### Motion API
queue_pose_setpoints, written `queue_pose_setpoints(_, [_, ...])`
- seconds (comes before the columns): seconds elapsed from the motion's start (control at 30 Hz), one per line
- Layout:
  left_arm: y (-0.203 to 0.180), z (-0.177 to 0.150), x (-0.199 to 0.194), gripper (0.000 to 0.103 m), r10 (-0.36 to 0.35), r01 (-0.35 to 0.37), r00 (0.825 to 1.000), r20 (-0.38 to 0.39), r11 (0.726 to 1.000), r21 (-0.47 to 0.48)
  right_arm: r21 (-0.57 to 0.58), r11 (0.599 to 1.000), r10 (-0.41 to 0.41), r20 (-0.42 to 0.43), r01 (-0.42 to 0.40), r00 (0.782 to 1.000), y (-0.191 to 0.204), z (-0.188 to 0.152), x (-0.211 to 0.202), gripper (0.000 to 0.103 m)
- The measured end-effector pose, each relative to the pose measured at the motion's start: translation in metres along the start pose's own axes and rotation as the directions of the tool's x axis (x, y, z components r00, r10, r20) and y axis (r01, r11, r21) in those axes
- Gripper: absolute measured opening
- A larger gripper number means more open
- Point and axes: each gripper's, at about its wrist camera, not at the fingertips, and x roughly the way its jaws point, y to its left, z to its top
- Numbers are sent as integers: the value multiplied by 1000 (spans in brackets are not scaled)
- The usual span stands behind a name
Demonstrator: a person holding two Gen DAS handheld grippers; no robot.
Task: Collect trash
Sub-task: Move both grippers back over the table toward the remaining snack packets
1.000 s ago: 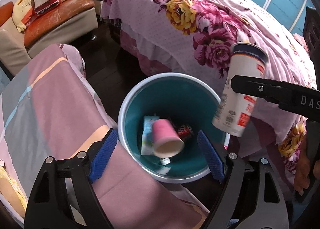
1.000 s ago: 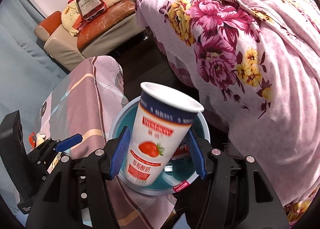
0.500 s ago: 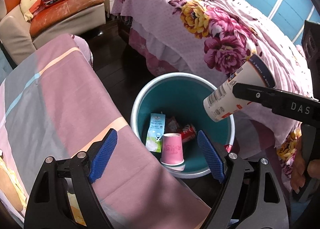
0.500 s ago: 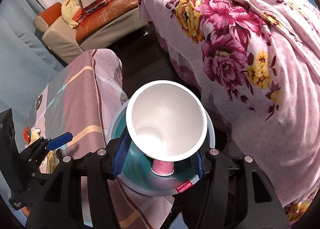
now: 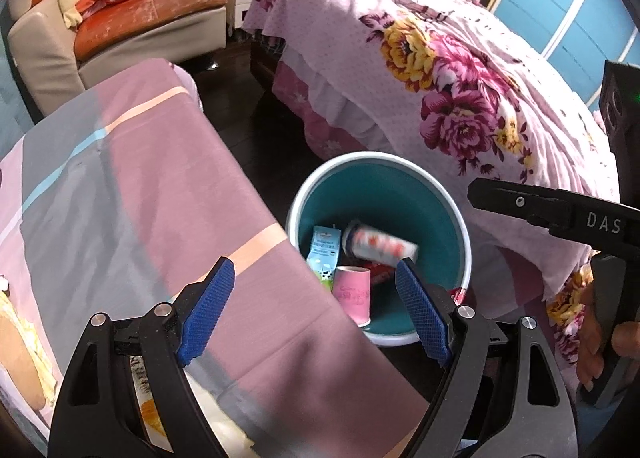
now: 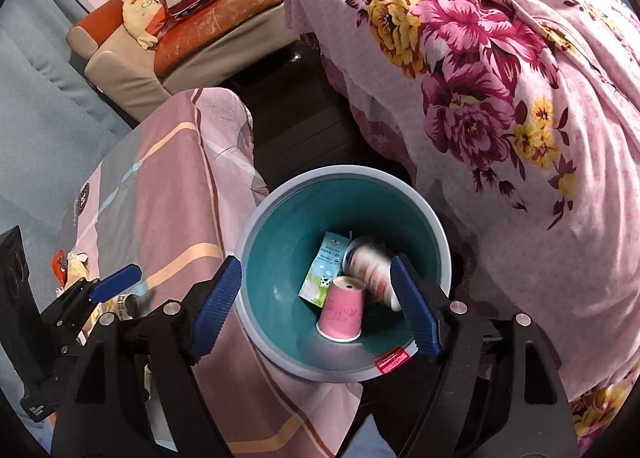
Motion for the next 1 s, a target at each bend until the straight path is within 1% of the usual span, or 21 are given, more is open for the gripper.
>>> queue_pose_setpoints(0.27, [19,-11,-25,83,6,-5,999,35,999,-34,-20,1000,7,0,-7,1000,21,-8,-11,75])
queue_pose_setpoints(0.43, [32,-21,-43,83,12,-9,998,61,998,-57,-53,998,13,2,-13,1000,42,-14,-19,75])
queue_pose_setpoints(0.6, [55,-37,-64,83,33,-25,996,85,995,-95,-86,996,23,-7,-24,1000,66,-23,-22,76])
queue_pose_setpoints(0.83, [94,-64,-93,83,67,-49,992,110,986,-158,-154,987,44,-63,-53,997,111,-41,-11,76])
queue_pose_setpoints(1.0, [124,-86,-110,83,100,-75,988,117,977,-201,-207,976,47,-118,-71,992,147,-56,6,76])
